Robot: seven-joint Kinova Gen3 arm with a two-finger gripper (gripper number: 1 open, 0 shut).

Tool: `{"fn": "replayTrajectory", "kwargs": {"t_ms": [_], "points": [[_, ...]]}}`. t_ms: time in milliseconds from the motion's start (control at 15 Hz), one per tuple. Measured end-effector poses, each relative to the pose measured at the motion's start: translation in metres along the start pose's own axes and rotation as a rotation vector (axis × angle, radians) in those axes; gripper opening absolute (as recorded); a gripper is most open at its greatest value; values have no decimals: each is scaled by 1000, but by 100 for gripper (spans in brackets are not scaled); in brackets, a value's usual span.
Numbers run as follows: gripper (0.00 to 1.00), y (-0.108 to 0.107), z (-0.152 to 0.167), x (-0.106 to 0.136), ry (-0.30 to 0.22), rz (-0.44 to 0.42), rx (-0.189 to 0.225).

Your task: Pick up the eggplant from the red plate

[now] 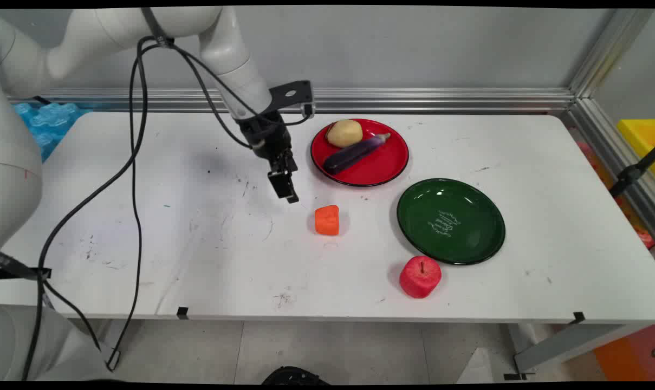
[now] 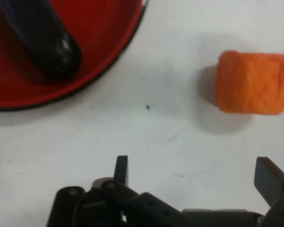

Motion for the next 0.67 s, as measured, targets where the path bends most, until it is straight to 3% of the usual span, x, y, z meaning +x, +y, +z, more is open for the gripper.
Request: {"fn": "replayTrajectory", "kwargs": {"t_ms": [667], "points": [[100, -53, -4, 65, 79, -58, 169]]}}
